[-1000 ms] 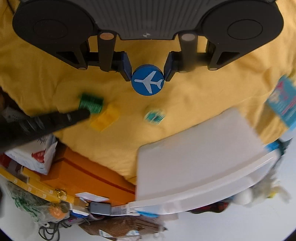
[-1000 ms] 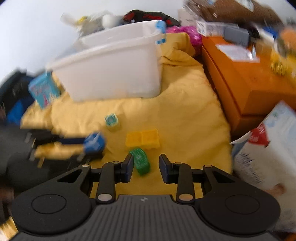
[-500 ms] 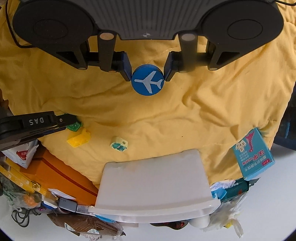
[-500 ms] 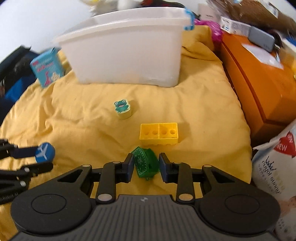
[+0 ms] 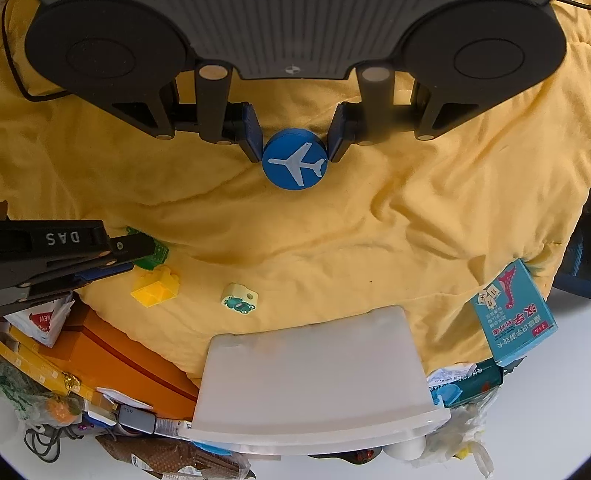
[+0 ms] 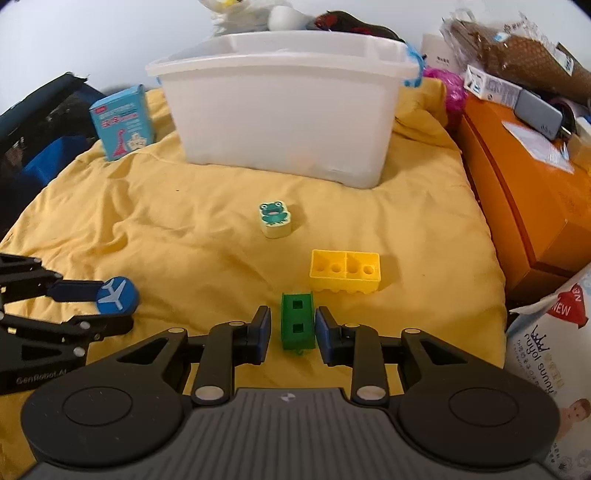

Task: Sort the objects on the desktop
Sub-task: 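Grasp the green brick with the right tool while the left tool holds the disc, then carry the disc and green brick over the white bin and open both tools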

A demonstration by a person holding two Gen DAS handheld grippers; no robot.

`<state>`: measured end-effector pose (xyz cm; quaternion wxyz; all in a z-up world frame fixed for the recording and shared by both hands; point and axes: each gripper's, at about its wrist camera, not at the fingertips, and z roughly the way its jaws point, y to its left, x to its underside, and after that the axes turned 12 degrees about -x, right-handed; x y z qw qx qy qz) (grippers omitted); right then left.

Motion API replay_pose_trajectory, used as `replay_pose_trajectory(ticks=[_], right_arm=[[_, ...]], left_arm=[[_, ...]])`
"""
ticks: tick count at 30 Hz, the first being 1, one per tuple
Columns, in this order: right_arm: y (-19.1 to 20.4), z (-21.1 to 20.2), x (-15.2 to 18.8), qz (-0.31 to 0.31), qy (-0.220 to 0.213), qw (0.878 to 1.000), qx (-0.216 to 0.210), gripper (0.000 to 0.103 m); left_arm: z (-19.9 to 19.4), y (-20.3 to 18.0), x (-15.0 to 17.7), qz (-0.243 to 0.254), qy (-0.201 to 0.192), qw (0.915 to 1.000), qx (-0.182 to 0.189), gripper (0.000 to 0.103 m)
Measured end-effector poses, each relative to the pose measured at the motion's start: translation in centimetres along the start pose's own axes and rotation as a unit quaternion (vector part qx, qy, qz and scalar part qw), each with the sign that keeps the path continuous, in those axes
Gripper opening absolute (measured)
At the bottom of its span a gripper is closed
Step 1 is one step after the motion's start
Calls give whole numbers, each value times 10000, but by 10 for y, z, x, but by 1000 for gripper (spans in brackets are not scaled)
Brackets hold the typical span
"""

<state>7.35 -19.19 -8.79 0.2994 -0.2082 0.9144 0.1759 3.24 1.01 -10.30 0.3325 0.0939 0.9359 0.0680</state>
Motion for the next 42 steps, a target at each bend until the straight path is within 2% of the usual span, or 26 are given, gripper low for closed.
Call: replay_pose_trajectory(ticks=[5, 8, 11, 16, 20, 23, 27, 31, 34, 38, 42], right_arm=[[-5, 12, 6, 100, 166, 9998, 103, 31], [-10, 12, 10, 169, 174, 9997, 38, 24], [-6, 4, 4, 161, 166, 9996, -134, 24], [4, -28, -31, -41, -324, 9992, -238, 24], [12, -54, -73, -243, -868, 9955, -293, 24], [13, -63, -105, -440, -1201, 9916, -195, 24], [7, -57, -144, -476, -1439, 9884, -34, 24], [-5, -33, -172, -347, -1374, 9899, 97, 24], [-13, -11, -178, -231, -1197, 9923, 208, 24], [-24, 12, -179, -87, -951, 9950, 282, 24], [-28, 21, -174, -1, -788, 9965, 295, 27]], left_arm=[[2, -2, 0, 6, -44, 10000, -19, 43], [-2, 1, -2, 4, -111, 9998, 165, 42], [-21, 4, -16, 123, -456, 9988, 95, 42], [-62, 28, -73, -215, -1364, 9904, 32, 42], [-76, 46, -127, -297, -1854, 9822, -82, 42], [-72, 55, -163, -375, -2024, 9784, -208, 42], [-45, 57, -199, -484, -1917, 9799, -264, 42], [-7, 48, -215, -253, -1626, 9849, -535, 42], [16, 51, -216, -362, -1401, 9885, -438, 42], [38, 53, -216, -421, -1093, 9919, -490, 42], [40, 56, -214, -472, -985, 9923, -586, 43]])
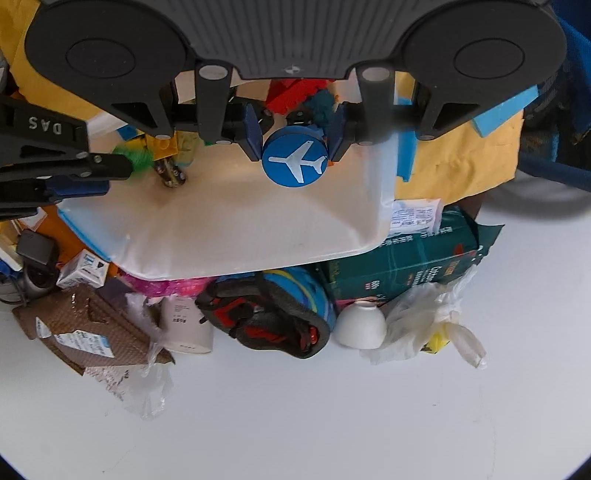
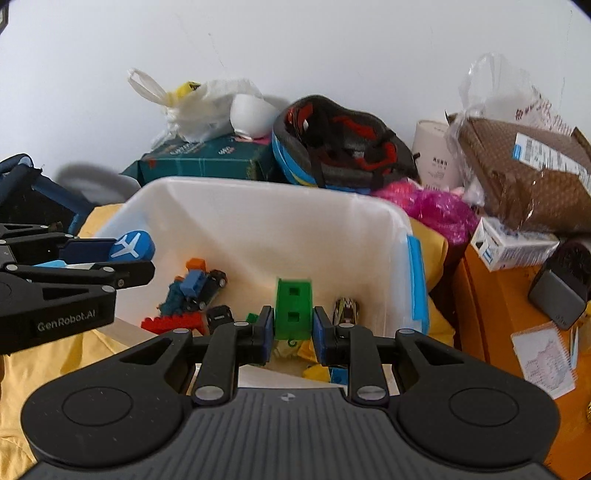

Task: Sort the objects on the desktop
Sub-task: 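Carry the disc and green brick over the white bin and open both tools, then grasp the green frog tile with the left tool while the right tool reaches the yellow brick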

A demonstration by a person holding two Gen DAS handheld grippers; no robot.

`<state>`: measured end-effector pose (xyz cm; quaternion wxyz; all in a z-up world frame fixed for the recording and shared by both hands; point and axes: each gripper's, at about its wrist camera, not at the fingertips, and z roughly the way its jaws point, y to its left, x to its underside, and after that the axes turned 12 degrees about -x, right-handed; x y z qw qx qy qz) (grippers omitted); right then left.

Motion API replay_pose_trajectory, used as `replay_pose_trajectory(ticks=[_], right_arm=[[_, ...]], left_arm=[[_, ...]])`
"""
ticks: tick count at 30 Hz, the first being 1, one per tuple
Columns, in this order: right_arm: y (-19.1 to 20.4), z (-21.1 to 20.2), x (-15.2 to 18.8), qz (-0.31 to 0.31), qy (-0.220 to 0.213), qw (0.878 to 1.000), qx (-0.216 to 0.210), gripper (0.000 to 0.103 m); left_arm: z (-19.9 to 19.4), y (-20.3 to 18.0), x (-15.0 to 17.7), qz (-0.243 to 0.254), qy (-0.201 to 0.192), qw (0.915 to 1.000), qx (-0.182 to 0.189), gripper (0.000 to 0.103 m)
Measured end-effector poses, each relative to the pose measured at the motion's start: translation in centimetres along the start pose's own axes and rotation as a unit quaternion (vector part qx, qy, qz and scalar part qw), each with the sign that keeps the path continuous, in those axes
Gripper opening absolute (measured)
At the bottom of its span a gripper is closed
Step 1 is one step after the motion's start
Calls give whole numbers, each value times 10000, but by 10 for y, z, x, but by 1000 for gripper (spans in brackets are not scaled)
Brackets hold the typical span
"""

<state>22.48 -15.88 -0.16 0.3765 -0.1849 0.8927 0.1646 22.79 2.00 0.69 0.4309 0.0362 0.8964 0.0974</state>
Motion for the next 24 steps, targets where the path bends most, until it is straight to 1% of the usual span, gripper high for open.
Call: replay_pose_trajectory(ticks=[2, 4, 7, 8, 10, 12, 13, 15, 17, 20, 22, 24], right_arm=[[-1, -2, 1, -9, -15, 10000, 30, 28], [-1, -6, 0, -15, -124, 9999, 23, 28], [-1, -19, -1, -2, -282, 9996, -22, 28], [0, -25, 0, -31, -341, 9994, -46, 28], [4, -36, 6, -153, -427, 9990, -20, 28], [6, -49, 17, -214, -472, 9986, -45, 28], [5, -55, 25, -191, -477, 9986, -89, 28], [4, -61, 37, -110, -418, 9990, -87, 29], [2, -63, 53, -40, -265, 9996, -44, 29], [1, -61, 77, 93, 13, 9999, -55, 29], [2, -58, 92, 140, 203, 9997, -1, 29], [3, -57, 105, 188, 336, 9993, 20, 29]], left_arm=[[-5, 3, 0, -53, -55, 10000, 10, 43], [-15, 6, 1, -173, -133, 9997, 98, 43], [-41, 11, 9, -344, -393, 9980, 353, 46], [-50, 11, 14, -332, -482, 9973, 441, 48], [-66, 7, 28, -187, -641, 9956, 651, 49], [-75, 0, 45, -35, -676, 9943, 826, 49], [-76, -6, 55, 36, -617, 9939, 913, 49], [-68, -21, 73, 238, -362, 9932, 1077, 49], [-55, -39, 89, 473, -30, 9924, 1134, 49], [-39, -67, 106, 770, 314, 9896, 1171, 49], [-31, -83, 111, 780, 501, 9880, 1235, 49], [-22, -95, 112, 655, 738, 9859, 1352, 49]])
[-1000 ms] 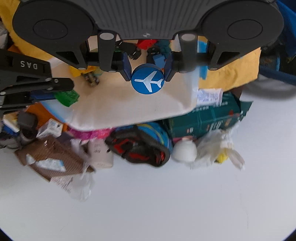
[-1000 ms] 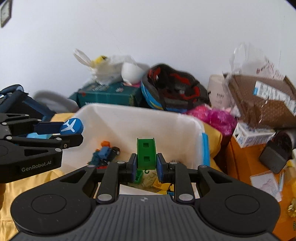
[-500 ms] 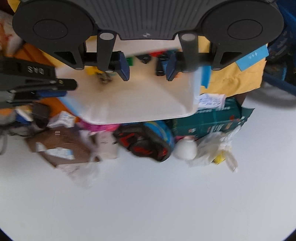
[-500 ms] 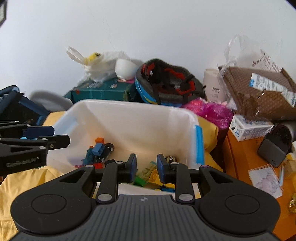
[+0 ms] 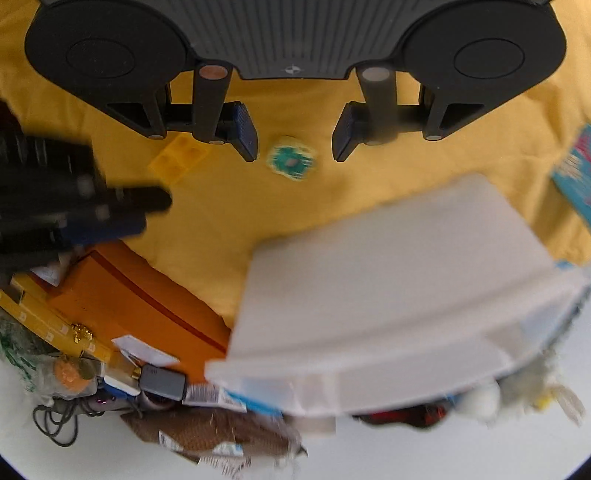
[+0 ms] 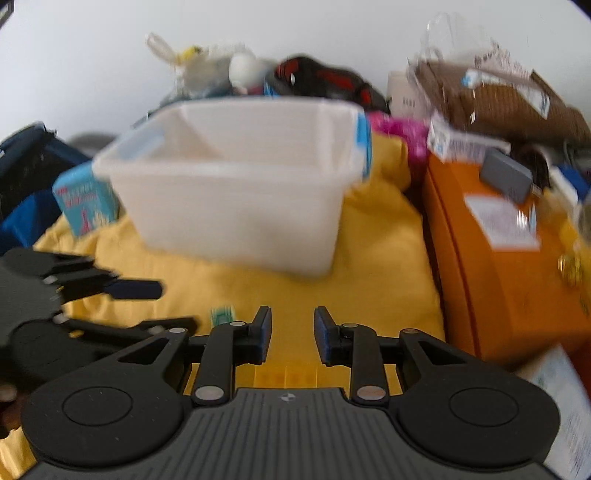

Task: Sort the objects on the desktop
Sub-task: 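Grasp the green frog tile with the left tool while the right tool reaches the yellow brick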

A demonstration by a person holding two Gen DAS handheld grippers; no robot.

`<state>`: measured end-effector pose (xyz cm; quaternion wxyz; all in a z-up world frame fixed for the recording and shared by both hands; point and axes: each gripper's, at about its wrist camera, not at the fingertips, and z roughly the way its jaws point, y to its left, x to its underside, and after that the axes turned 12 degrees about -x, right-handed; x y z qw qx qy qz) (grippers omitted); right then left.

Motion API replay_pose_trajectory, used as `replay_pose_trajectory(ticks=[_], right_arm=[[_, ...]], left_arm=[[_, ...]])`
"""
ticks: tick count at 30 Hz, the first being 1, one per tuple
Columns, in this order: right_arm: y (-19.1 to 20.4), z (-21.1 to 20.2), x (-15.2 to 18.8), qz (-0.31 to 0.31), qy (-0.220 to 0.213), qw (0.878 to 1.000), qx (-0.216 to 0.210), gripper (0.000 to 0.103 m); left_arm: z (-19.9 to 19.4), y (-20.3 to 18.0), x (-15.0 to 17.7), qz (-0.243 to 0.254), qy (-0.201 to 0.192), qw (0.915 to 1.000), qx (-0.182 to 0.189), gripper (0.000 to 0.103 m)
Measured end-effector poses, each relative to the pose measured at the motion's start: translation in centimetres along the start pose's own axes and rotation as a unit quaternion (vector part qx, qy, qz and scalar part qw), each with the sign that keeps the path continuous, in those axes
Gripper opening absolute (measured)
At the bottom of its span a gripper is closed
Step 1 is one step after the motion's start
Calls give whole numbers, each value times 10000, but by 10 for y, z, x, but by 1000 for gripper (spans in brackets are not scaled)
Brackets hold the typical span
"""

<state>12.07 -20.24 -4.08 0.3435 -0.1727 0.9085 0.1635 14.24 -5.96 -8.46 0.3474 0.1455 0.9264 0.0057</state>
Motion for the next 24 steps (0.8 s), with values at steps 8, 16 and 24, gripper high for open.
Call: replay_pose_trajectory(ticks=[8, 16, 24], right_arm=[[-4, -8, 30, 283, 156, 9994, 130, 30], [1, -6, 40, 292, 266, 9992, 59, 30], [41, 23, 53, -1010, 390, 9936, 328, 42]], left_arm=[[38, -14, -9, -415, 353, 9984, -170, 29], [2, 13, 23, -331, 369, 9985, -236, 29], [-44, 31, 65, -545, 362, 9964, -540, 29]])
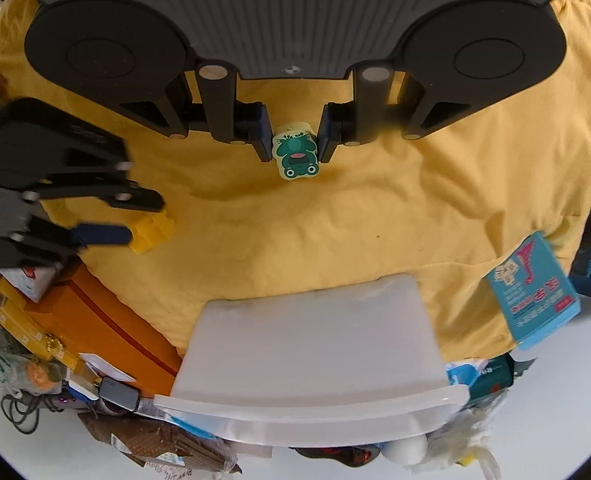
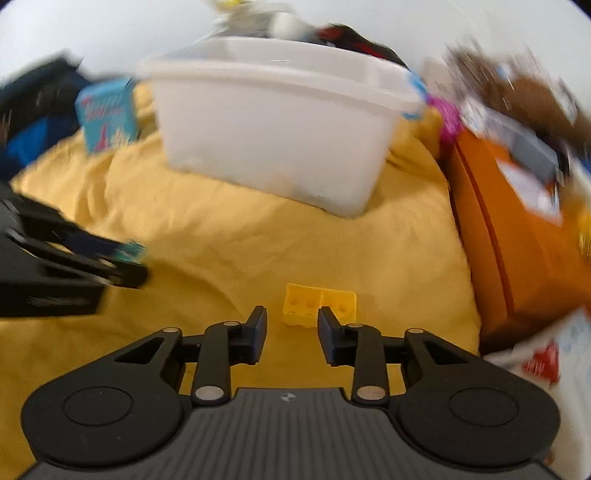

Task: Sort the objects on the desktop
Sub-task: 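Grasp the long yellow brick with the right tool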

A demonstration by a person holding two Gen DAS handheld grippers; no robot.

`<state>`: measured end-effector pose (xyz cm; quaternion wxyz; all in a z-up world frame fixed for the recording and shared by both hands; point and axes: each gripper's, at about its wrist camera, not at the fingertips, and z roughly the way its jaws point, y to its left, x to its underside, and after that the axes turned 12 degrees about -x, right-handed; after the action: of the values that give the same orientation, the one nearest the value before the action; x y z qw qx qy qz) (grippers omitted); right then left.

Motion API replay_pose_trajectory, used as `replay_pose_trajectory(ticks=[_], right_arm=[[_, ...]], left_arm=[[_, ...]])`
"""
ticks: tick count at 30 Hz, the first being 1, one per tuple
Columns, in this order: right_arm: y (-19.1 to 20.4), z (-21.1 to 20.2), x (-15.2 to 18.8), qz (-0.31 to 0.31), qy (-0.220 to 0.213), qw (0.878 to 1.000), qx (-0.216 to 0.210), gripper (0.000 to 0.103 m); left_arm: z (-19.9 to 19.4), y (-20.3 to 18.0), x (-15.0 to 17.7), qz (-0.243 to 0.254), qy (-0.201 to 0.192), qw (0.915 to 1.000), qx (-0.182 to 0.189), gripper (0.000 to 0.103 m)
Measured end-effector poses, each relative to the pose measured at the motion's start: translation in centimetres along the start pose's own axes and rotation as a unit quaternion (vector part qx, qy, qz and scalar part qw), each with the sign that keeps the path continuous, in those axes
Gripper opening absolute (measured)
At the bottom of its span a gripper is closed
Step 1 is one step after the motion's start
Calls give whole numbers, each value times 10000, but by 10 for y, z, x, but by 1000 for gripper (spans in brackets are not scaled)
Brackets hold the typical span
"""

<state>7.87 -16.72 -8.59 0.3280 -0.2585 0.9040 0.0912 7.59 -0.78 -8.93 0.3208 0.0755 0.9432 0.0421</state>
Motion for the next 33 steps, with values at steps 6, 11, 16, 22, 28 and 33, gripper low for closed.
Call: replay_pose_trajectory(ticks=[6, 11, 16, 22, 28, 33], right_arm=[[3, 24, 3, -739, 355, 9951, 552, 46], [-13, 2, 4, -1101, 399, 9927, 273, 46], [-12, 3, 11, -2059, 645, 9762, 213, 44], [-19, -9, -10, -782, 323, 9963, -138, 46], [-5, 14, -19, 532, 31, 9968, 588, 48], [4, 36, -2, 301, 329, 9897, 1362, 46]], left_arm=[[-7, 2, 11, 53, -25, 10000, -22, 29], [-8, 5, 17, -14, 6, 10000, -65, 29], [-9, 3, 16, 35, -16, 10000, -50, 29], [-9, 0, 16, -24, -11, 10000, -70, 30], [-6, 0, 14, 12, 0, 10000, -84, 30], [-6, 2, 13, 55, -19, 10000, -49, 30]])
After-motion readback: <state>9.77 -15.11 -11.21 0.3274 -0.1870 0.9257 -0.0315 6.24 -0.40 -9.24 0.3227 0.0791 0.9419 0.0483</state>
